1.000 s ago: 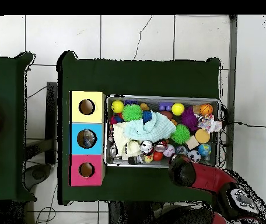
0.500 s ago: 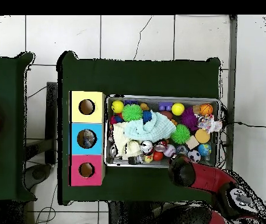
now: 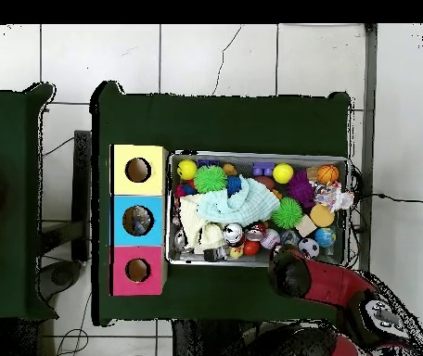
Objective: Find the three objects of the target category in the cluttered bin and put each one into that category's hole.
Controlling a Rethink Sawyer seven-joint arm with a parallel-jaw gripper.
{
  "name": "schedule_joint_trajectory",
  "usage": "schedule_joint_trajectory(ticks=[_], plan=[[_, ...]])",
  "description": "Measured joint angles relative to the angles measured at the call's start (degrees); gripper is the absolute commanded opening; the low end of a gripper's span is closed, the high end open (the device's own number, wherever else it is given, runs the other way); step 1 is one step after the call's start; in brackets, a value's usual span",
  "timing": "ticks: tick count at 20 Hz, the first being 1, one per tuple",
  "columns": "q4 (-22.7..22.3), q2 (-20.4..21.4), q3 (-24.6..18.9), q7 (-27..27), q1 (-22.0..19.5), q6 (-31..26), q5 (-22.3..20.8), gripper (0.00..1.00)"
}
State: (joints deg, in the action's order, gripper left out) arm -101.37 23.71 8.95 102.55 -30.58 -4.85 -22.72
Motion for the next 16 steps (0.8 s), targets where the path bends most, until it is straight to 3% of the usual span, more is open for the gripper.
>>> schedule_joint_trajectory(ticks=[4, 9, 16], plan=[[-0.4, 0.6, 0.0, 0.0, 0.0, 0.0, 0.0, 0.00], [-2.0, 4.2, 0.0, 0.0, 0.8, -3.1, 1.0, 0.00], [-3.4, 13.6, 0.0, 0.0, 3.7, -14.4, 5.1, 0.00]])
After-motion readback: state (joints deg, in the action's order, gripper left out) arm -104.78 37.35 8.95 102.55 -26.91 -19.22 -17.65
